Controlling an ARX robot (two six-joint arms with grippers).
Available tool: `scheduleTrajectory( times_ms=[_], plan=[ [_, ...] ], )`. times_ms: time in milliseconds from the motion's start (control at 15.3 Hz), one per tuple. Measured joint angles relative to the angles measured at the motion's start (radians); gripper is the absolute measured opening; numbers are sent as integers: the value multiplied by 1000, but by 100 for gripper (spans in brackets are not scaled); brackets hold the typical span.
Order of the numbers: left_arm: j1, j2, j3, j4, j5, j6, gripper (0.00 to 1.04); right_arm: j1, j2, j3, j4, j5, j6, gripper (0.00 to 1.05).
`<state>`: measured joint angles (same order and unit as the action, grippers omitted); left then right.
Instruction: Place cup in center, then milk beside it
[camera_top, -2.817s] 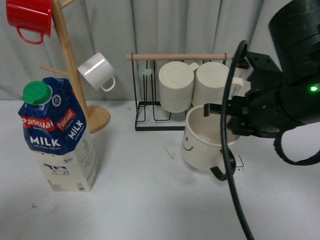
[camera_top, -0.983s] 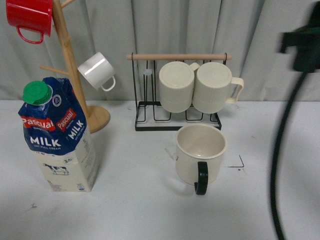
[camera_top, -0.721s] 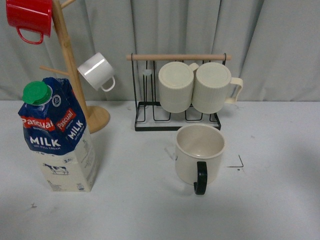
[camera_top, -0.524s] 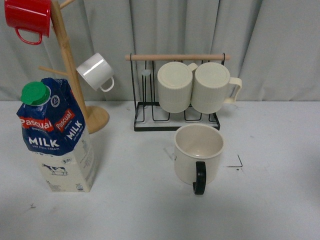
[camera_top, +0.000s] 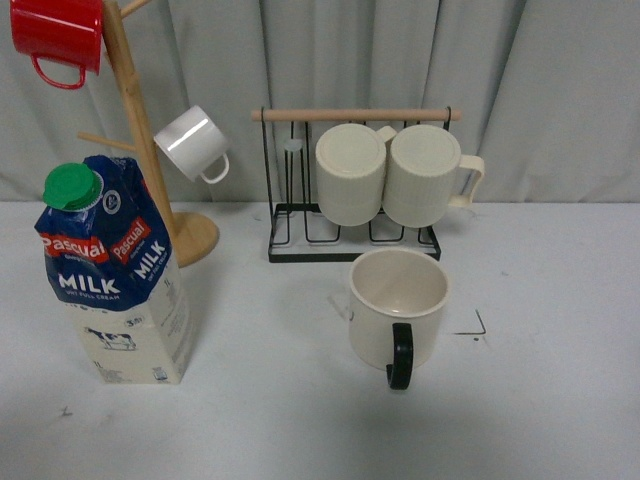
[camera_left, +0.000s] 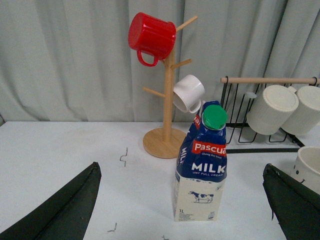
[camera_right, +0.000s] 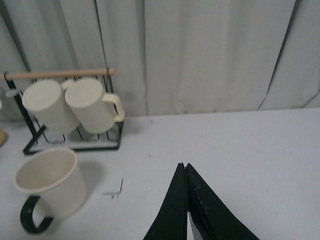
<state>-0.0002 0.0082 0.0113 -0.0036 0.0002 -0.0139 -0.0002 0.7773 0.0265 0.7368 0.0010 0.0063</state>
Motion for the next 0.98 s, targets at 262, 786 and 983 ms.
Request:
scheduleTrajectory(
  times_ms=[262,786,983],
  plan=[
    [0,0,0,0,0,0,98,0,-206,-14,-174,0,0,2],
    [0,0,0,0,0,0,98,0,-477,-15,-435,0,0,2],
    [0,0,0,0,0,0,98,0,-547,-15,-505,0,0,2]
  ],
)
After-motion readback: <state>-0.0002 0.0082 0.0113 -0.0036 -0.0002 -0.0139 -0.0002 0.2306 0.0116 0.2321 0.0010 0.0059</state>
